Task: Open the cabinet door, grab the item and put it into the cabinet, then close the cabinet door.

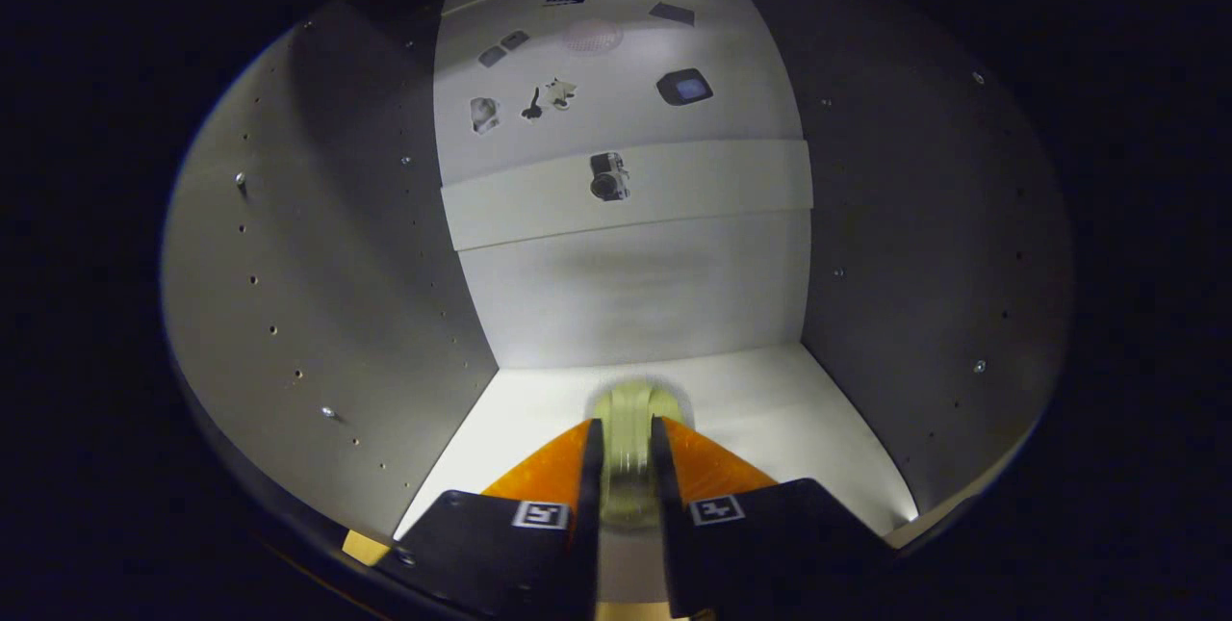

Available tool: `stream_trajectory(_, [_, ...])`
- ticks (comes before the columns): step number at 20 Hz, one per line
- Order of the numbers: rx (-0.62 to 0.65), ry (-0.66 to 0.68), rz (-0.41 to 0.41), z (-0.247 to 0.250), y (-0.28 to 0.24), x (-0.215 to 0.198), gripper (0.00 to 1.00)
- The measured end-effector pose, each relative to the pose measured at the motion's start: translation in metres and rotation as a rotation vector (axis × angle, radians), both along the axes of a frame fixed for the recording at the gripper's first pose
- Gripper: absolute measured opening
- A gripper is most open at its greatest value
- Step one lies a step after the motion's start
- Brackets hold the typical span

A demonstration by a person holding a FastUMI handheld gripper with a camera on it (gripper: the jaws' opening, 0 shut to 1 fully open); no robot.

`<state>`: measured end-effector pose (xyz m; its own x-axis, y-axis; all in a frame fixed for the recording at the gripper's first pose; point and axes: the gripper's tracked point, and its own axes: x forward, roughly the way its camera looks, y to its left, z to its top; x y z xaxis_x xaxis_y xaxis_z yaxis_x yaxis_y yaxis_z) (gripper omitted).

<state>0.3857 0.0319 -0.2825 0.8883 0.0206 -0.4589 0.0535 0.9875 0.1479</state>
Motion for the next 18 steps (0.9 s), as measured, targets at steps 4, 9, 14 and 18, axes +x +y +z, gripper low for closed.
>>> stream_trajectory(4, [-0.002,-0.072,0.007,0.022,0.002,-0.001,0.51])
stream_trajectory(9, [-0.055,-0.133,0.064,0.058,0.009,-0.028,0.57])
stream_trajectory(14, [-0.127,-0.203,0.103,0.104,0.020,-0.081,0.73])
stream_trajectory(18, [-0.116,-0.260,0.078,0.138,0.027,-0.135,0.87])
